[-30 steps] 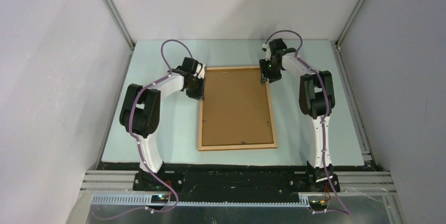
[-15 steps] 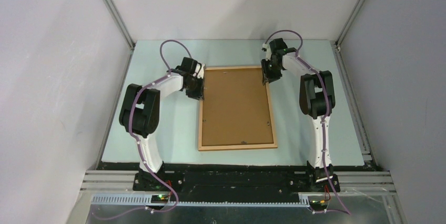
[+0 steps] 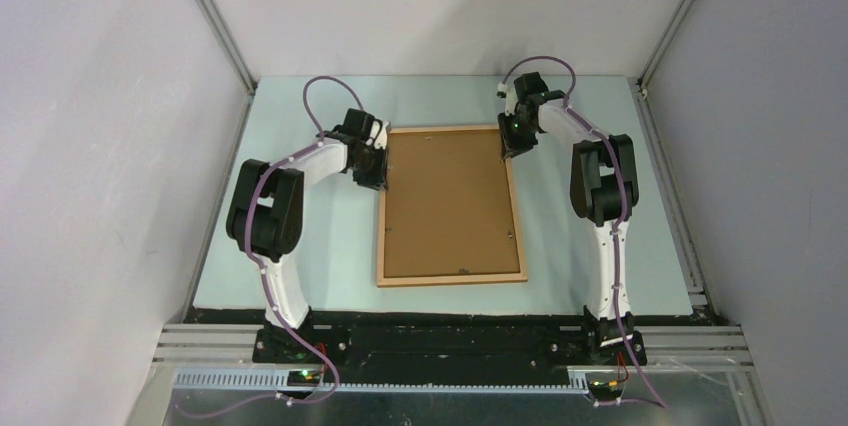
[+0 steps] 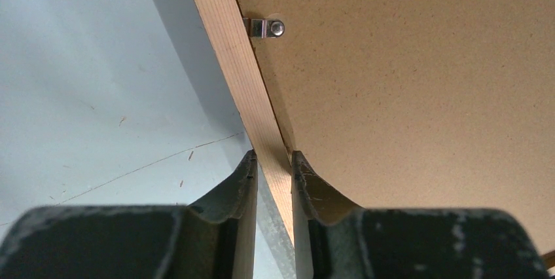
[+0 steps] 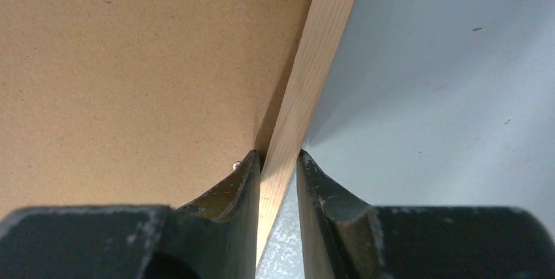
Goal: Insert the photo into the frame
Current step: Install the photo frame at the center of the board.
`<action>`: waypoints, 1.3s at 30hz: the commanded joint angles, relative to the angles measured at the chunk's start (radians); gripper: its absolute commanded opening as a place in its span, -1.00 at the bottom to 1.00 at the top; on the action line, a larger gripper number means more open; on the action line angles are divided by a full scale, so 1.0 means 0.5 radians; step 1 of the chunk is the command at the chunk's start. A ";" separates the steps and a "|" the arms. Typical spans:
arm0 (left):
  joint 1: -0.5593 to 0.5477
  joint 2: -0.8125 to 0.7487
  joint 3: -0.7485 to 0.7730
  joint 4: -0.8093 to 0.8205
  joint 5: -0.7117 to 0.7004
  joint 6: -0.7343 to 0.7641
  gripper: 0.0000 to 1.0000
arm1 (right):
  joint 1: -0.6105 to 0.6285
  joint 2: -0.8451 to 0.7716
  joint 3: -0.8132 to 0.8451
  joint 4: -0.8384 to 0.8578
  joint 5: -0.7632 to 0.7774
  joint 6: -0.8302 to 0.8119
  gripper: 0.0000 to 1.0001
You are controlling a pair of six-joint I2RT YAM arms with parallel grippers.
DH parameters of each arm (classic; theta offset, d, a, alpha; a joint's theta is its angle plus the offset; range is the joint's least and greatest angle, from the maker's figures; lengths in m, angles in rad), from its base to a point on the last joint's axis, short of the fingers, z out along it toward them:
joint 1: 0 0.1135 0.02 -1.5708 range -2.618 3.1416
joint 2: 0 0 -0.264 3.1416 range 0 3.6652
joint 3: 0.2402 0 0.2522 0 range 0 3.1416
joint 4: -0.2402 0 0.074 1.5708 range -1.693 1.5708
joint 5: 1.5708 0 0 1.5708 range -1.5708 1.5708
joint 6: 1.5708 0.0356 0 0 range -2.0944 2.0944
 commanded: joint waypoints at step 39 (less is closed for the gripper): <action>0.075 0.032 -0.050 0.042 0.109 -0.039 -0.49 | 0.124 -1.222 -1.556 0.124 -0.214 -0.302 0.46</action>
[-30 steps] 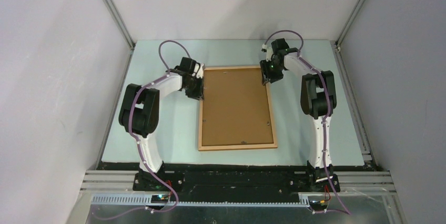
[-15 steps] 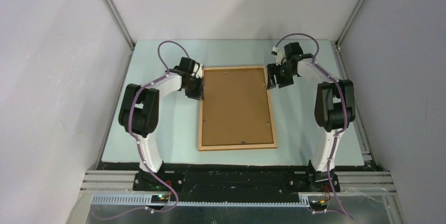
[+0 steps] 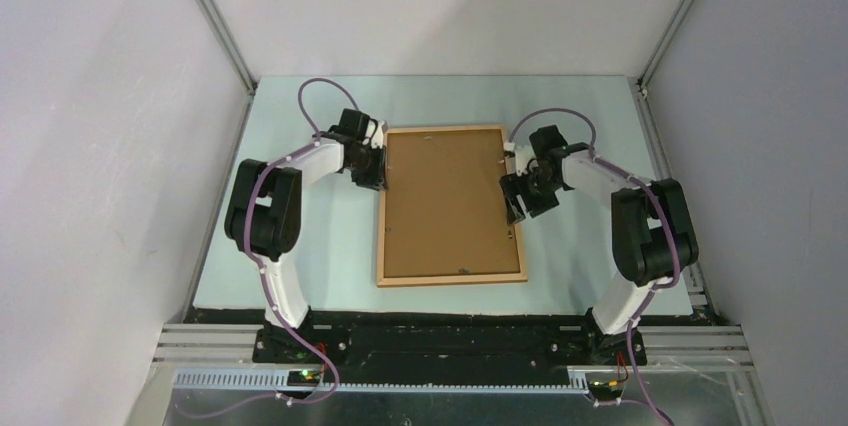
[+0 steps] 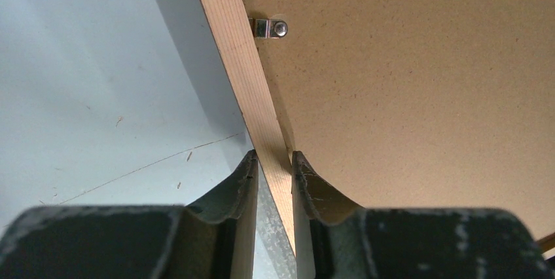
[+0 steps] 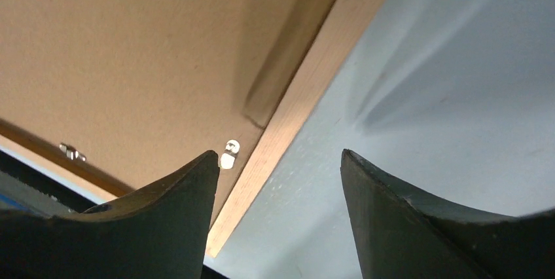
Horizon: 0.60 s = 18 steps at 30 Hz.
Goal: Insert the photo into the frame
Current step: Install the photo frame at the center of the board.
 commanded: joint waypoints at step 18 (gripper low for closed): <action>0.019 0.035 -0.028 0.020 0.026 0.003 -0.49 | 0.203 -0.046 -0.163 0.067 0.101 -0.003 0.28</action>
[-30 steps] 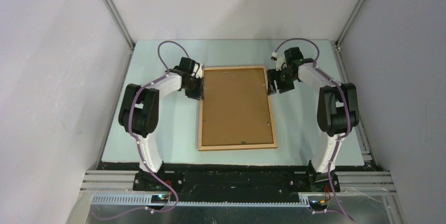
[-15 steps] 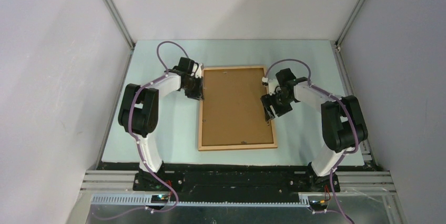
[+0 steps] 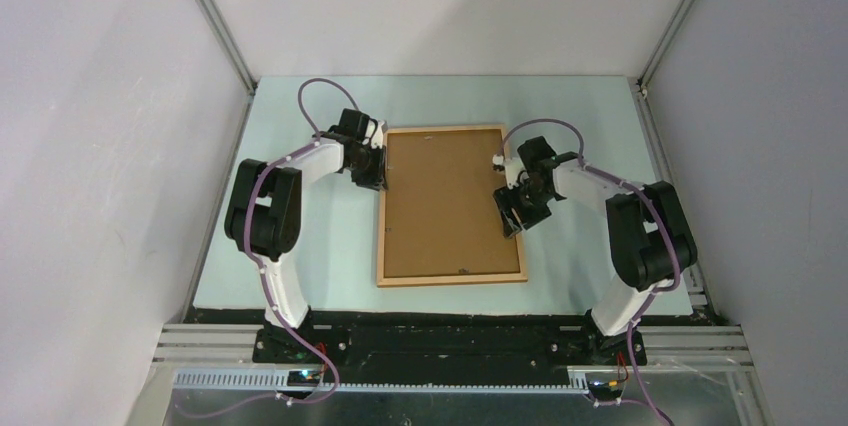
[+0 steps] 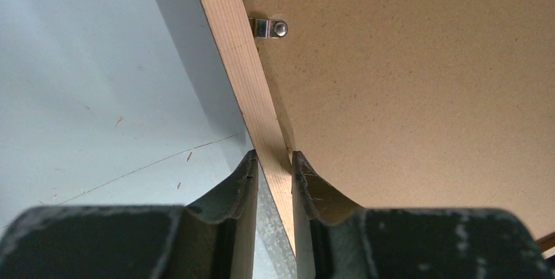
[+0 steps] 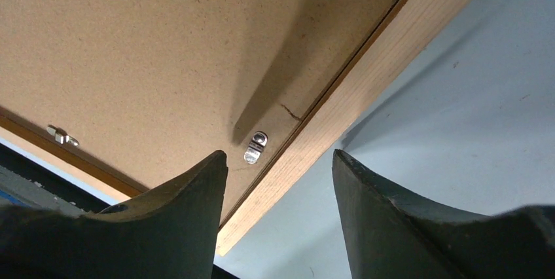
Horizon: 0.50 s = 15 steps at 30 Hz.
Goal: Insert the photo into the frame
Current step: Install the photo frame at the center of the board.
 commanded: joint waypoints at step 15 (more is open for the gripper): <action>0.029 0.037 -0.026 0.018 0.028 -0.001 -0.50 | 0.077 0.064 0.002 0.103 0.202 0.056 -0.04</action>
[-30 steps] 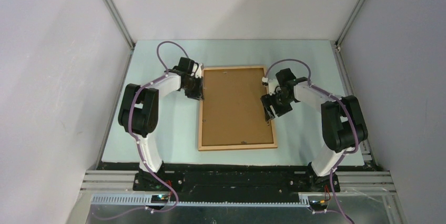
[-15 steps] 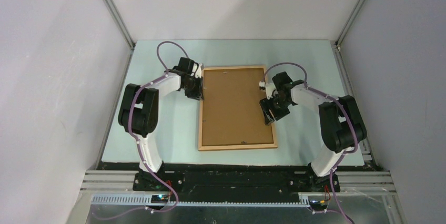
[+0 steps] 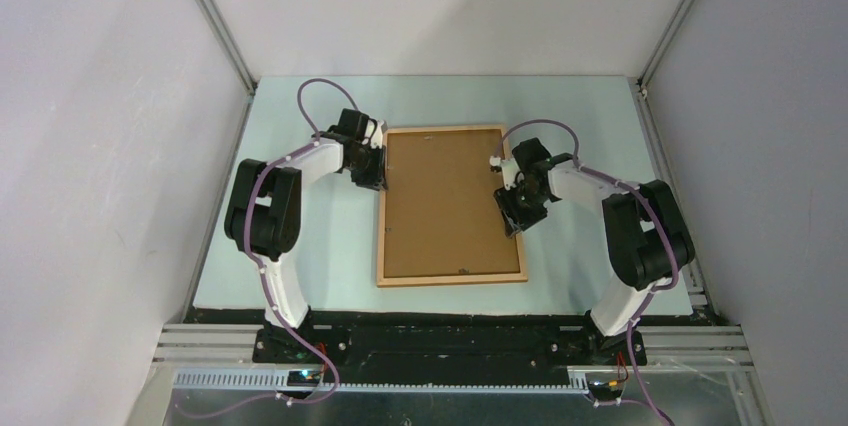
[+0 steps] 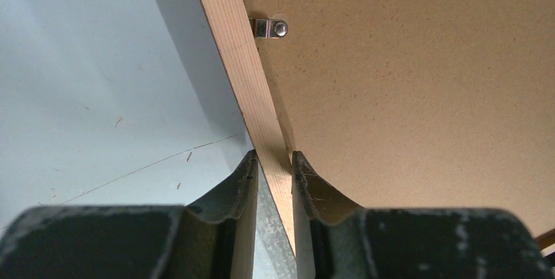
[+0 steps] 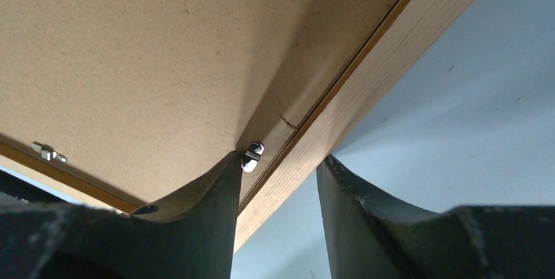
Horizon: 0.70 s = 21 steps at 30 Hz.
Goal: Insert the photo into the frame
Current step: Install the photo frame at the center of the board.
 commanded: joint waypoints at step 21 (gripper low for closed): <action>0.037 0.028 -0.040 0.019 0.024 0.005 -0.49 | -0.016 0.003 0.028 0.066 -0.041 -0.080 -0.34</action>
